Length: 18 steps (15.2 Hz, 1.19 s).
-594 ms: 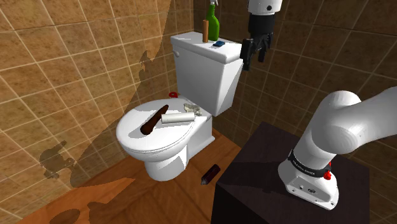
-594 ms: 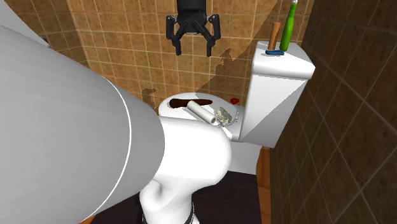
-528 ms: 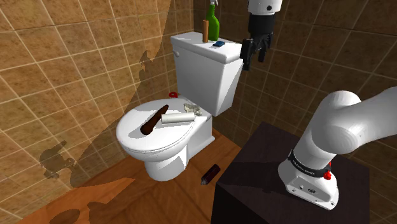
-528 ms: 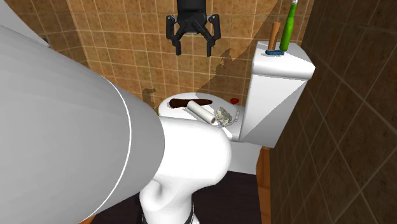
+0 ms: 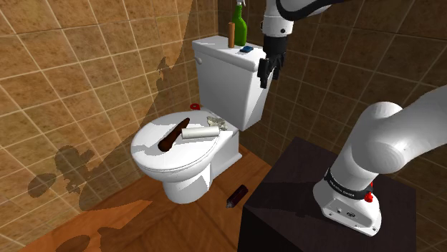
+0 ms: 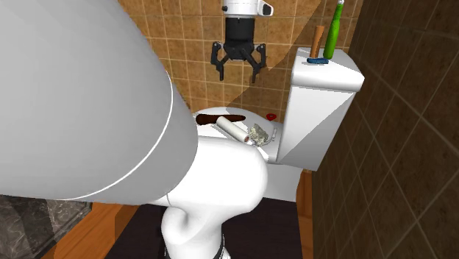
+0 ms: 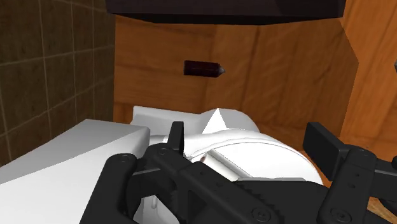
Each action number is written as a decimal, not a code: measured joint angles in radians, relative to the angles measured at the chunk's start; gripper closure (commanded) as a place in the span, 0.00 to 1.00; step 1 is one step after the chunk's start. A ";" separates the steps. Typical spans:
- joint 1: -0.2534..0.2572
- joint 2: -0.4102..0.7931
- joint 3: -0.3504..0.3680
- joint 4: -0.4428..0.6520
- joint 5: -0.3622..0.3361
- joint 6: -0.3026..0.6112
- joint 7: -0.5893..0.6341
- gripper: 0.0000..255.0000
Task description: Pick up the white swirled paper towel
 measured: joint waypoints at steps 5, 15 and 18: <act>0.028 0.173 -0.064 0.026 0.019 0.142 -0.142 0.00; 0.080 0.579 -0.142 0.203 0.155 0.336 -0.458 0.00; 0.081 0.699 -0.141 0.264 0.212 0.376 -0.556 0.00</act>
